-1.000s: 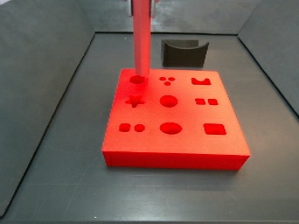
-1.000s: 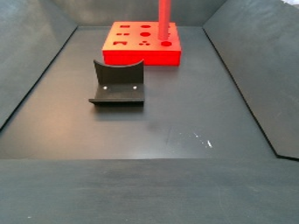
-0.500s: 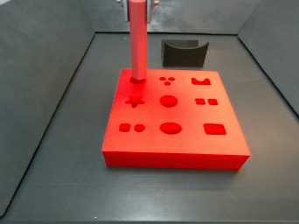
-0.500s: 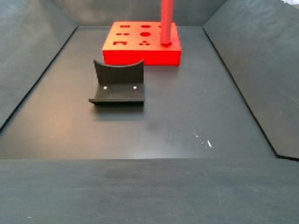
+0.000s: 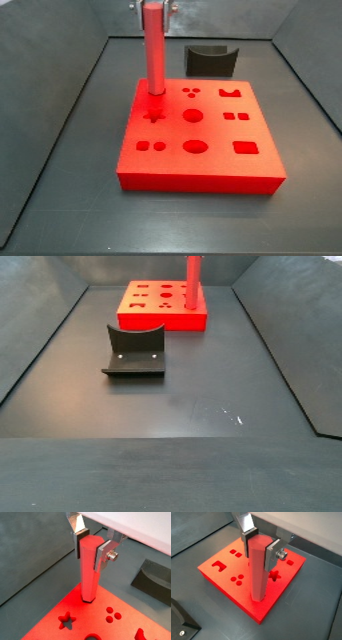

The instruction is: Insert the hexagon object.

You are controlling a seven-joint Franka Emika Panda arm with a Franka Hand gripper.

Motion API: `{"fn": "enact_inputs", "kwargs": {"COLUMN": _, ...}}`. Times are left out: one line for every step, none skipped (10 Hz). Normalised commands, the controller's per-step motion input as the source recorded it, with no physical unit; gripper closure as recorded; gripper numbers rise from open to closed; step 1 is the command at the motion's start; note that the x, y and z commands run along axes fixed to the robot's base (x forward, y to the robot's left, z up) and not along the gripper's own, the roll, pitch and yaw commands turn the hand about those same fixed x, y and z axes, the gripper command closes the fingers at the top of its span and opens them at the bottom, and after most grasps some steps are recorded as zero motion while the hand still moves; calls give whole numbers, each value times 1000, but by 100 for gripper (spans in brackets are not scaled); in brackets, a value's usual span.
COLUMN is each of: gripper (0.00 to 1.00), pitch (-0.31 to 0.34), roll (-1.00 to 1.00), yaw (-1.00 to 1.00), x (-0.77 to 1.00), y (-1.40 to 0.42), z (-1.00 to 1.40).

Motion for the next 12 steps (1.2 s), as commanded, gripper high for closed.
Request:
{"fn": "enact_inputs", "kwargs": {"gripper": 100, "pitch": -104, "roll": -29, "yaw": 23, "x": 0, "y": -3, "z": -154}}
{"fn": "enact_inputs", "kwargs": {"gripper": 100, "pitch": -81, "roll": 0, "yaw": 31, "x": 94, "y": -46, "z": -146}}
{"fn": "enact_inputs", "kwargs": {"gripper": 100, "pitch": -74, "roll": 0, "yaw": 3, "x": 29, "y": -63, "z": -151}}
{"fn": "enact_inputs", "kwargs": {"gripper": 100, "pitch": -76, "roll": 0, "yaw": 29, "x": 0, "y": -114, "z": -146}}
{"fn": "enact_inputs", "kwargs": {"gripper": 100, "pitch": -76, "roll": 0, "yaw": 29, "x": 0, "y": -77, "z": -140}}
{"fn": "enact_inputs", "kwargs": {"gripper": 100, "pitch": -76, "roll": 0, "yaw": 26, "x": 0, "y": -63, "z": -114}}
{"fn": "enact_inputs", "kwargs": {"gripper": 100, "pitch": -71, "roll": 0, "yaw": 40, "x": 0, "y": -74, "z": -69}}
{"fn": "enact_inputs", "kwargs": {"gripper": 100, "pitch": -74, "roll": -17, "yaw": 40, "x": 3, "y": -94, "z": -11}}
{"fn": "enact_inputs", "kwargs": {"gripper": 100, "pitch": -27, "roll": 0, "yaw": 3, "x": 77, "y": -129, "z": 0}}
{"fn": "enact_inputs", "kwargs": {"gripper": 100, "pitch": -19, "roll": 0, "yaw": 0, "x": 0, "y": -31, "z": 0}}
{"fn": "enact_inputs", "kwargs": {"gripper": 100, "pitch": -4, "roll": 0, "yaw": 0, "x": 0, "y": 0, "z": 0}}
{"fn": "enact_inputs", "kwargs": {"gripper": 100, "pitch": 0, "roll": 0, "yaw": 0, "x": 0, "y": 0, "z": -51}}
